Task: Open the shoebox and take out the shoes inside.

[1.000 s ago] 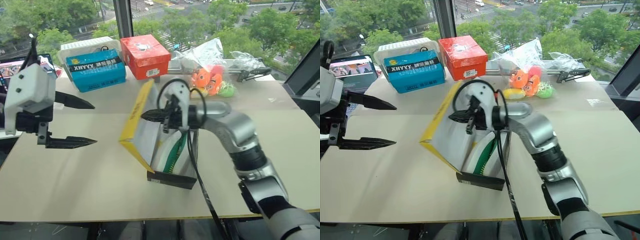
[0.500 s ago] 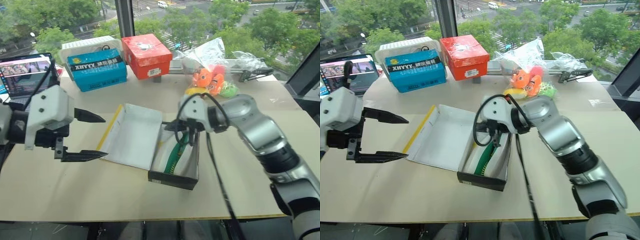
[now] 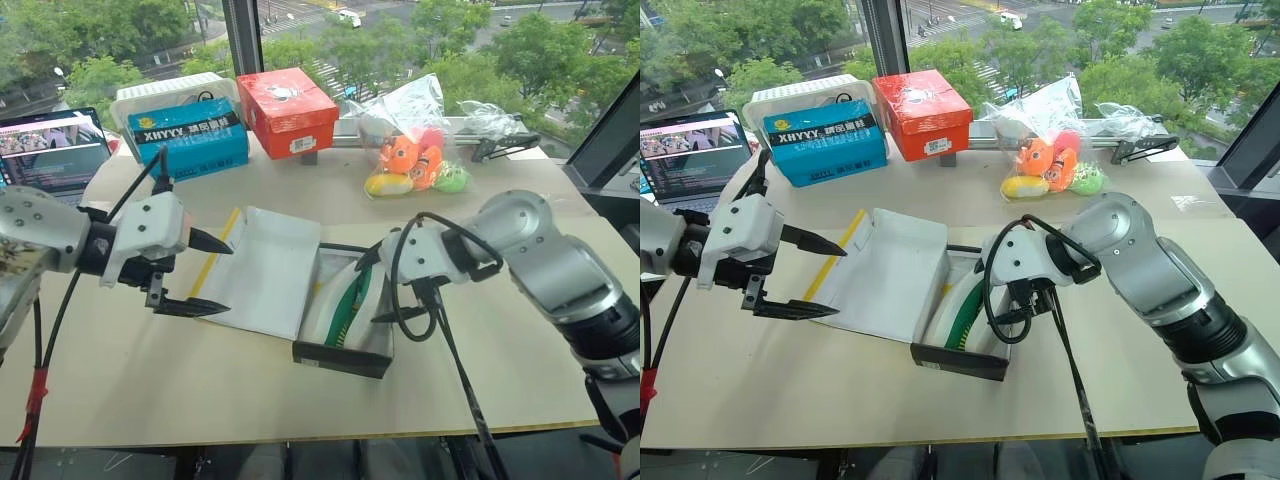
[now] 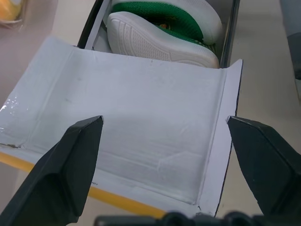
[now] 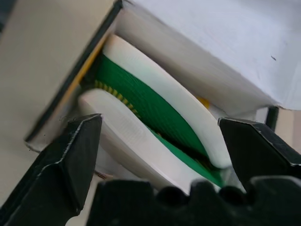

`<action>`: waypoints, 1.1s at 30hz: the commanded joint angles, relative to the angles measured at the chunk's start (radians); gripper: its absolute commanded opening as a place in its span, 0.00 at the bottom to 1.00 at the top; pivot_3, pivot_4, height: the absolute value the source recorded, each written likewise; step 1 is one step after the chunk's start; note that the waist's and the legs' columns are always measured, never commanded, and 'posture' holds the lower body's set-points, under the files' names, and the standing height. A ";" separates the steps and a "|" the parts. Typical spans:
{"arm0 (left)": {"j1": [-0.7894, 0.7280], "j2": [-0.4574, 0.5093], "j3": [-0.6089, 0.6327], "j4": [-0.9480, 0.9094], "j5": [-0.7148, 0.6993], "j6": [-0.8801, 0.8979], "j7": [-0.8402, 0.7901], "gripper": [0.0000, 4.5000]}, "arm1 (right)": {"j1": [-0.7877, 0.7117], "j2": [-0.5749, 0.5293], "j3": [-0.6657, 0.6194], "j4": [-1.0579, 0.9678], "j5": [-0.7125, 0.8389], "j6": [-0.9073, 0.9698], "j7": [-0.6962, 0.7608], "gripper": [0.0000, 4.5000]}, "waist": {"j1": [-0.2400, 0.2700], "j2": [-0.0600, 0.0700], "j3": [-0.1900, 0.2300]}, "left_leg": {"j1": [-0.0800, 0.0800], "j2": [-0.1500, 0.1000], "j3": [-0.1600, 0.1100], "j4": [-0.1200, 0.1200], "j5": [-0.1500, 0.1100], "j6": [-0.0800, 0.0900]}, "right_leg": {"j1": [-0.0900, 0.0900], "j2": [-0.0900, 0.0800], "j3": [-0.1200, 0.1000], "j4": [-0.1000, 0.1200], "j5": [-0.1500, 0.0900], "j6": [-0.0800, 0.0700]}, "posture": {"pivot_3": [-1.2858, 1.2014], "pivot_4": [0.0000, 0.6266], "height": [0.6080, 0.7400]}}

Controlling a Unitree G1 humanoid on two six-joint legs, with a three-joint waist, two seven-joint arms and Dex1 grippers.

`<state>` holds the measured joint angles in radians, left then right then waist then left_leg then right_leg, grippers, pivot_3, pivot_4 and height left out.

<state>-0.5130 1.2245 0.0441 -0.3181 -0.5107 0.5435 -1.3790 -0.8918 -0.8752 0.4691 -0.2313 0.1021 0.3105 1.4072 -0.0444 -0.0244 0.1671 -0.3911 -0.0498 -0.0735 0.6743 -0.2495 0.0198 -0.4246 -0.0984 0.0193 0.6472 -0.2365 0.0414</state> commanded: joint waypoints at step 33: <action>0.119 0.034 0.143 -0.160 -0.055 0.071 0.091 1.00 | -0.079 0.107 0.102 0.100 -0.244 -0.523 0.181 0.15 | 0.004 0.000 0.001 | 0.001 0.002 0.000 0.002 0.000 -0.001 | 0.001 0.002 0.000 0.001 0.001 -0.001 | 0.52 0.24 1.00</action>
<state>-0.3581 1.2593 0.1908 -0.4820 -0.5679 0.6409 -1.2892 -0.9113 -0.7622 0.6226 -0.0766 -0.1557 -0.1770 1.5553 -0.0399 -0.0240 0.1681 -0.3906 -0.0480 -0.0736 0.6766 -0.2497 0.0192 -0.4240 -0.0964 0.0193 0.6480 -0.2356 0.0400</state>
